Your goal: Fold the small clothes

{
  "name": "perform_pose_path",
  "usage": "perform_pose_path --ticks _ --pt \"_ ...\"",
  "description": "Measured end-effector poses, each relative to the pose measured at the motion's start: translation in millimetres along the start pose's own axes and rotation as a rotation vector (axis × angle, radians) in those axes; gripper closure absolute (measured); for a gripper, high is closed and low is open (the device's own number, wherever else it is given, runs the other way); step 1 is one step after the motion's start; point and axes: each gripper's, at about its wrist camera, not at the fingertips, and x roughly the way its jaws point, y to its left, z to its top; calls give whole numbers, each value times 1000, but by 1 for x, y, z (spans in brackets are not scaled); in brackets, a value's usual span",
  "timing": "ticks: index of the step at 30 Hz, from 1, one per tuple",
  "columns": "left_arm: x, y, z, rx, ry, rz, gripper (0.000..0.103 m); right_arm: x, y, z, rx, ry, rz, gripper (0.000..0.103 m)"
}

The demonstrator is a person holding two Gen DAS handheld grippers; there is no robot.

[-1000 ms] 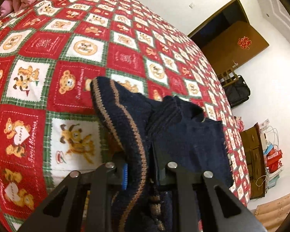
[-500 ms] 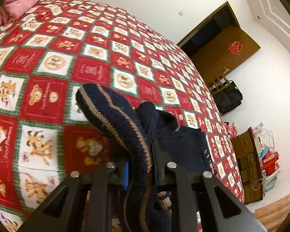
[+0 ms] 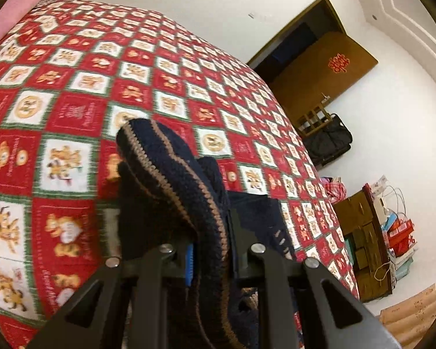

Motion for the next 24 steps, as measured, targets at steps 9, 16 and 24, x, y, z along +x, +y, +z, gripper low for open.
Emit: perform_pose_path --ticks 9,16,24 --pt "49 -53 -2 48 52 -26 84 -17 -66 -4 66 5 -75 91" --pt "89 -89 -4 84 100 -32 84 -26 -110 -19 155 25 -90 92" --pt "127 -124 -13 128 155 -48 84 -31 -165 -43 261 88 -104 94"
